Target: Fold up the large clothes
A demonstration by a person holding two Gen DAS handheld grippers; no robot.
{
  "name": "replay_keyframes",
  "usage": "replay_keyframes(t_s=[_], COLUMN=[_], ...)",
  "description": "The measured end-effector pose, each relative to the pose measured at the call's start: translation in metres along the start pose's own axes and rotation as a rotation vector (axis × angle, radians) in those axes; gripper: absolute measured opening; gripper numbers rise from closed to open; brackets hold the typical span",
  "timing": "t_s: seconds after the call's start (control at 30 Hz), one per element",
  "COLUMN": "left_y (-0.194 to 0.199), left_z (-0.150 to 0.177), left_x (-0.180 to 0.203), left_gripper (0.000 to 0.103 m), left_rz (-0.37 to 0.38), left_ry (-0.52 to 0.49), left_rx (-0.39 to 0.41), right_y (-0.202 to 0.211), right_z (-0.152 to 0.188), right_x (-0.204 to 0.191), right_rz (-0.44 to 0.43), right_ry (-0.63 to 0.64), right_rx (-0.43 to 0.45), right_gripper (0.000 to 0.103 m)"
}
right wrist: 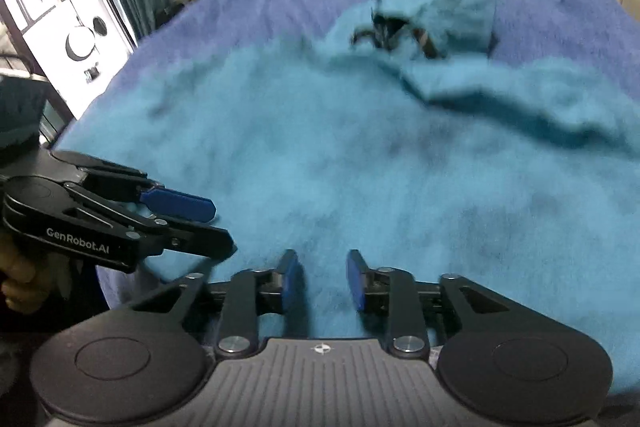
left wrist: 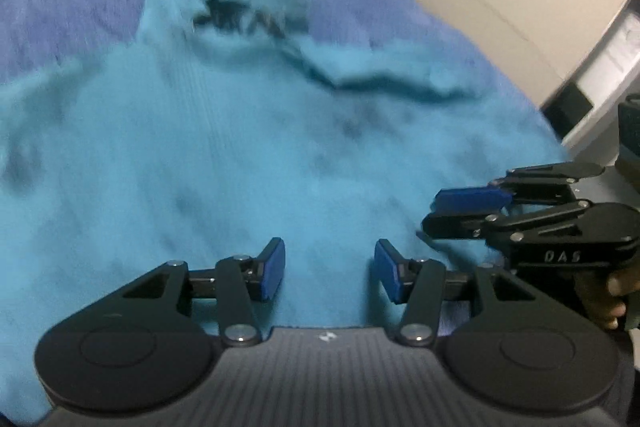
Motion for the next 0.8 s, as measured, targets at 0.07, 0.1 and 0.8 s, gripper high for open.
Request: replay_keyframes(t_s=[0.07, 0.1, 0.8], left_y=[0.006, 0.006, -0.147], left_z=[-0.025, -0.038, -0.133], left_x=[-0.01, -0.015, -0.125], left_gripper=[0.05, 0.05, 0.033], left_rz=[-0.02, -0.037, -0.187], left_ry=[-0.007, -0.006, 0.095], left_rx=[0.047, 0.064, -0.042], right_y=[0.003, 0.005, -0.192], right_z=[-0.023, -0.036, -0.119], right_x=[0.01, 0.016, 0.144], right_rz=[0.021, 0.035, 0.13], right_ry=[0.013, 0.017, -0.134], right_rx=[0.046, 0.069, -0.032], right_gripper=[0.041, 0.041, 0.035])
Point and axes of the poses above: each gripper's, at about its wrist camera, not at the fingertips, and y roughly against the way its jaws point, x to its right, z to its underside, the point moved 8 cm from there along -y, roughly the way its jaws point, and after that the axes turned 3 degrees about y, right-handed, at the moved point
